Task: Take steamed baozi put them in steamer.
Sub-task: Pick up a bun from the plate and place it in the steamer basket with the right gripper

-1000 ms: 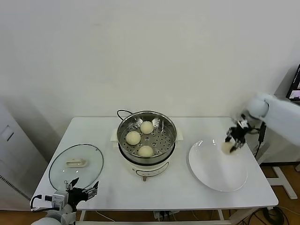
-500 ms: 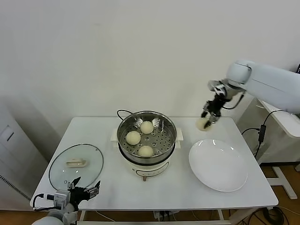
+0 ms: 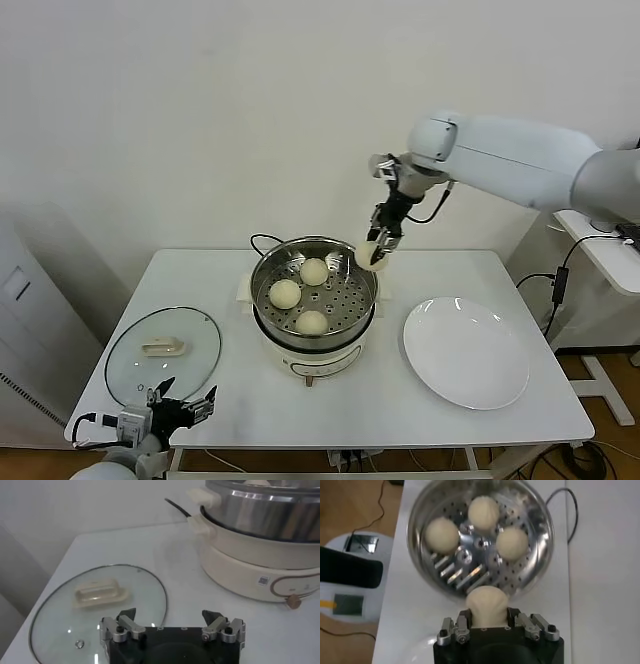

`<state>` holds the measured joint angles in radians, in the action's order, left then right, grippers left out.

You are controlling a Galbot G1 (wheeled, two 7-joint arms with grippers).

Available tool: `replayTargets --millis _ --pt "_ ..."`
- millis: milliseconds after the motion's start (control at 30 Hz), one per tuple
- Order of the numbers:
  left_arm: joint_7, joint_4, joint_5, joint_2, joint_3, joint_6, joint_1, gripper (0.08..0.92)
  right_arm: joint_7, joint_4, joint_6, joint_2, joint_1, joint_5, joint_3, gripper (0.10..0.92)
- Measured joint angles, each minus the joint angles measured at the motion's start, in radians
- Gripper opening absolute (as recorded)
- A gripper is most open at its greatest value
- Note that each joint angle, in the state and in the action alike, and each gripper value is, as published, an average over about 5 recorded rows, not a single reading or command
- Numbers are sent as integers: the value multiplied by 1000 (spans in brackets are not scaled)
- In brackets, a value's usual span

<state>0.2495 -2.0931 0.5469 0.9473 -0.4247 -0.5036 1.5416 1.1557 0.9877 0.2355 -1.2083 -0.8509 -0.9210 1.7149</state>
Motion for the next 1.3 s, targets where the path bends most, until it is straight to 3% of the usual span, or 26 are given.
replayTargets --millis 867,1000,1300 --pt "-2 6 4 3 -9 6 3 823 -120 -34 74 -88 163 40 -6 457" --pt "-2 9 4 3 -9 6 3 823 -128 -35 75 -84 178 48 -11 530" --pt "-2 8 3 8 -9 6 4 823 -135 -22 77 -69 180 50 -48 779"
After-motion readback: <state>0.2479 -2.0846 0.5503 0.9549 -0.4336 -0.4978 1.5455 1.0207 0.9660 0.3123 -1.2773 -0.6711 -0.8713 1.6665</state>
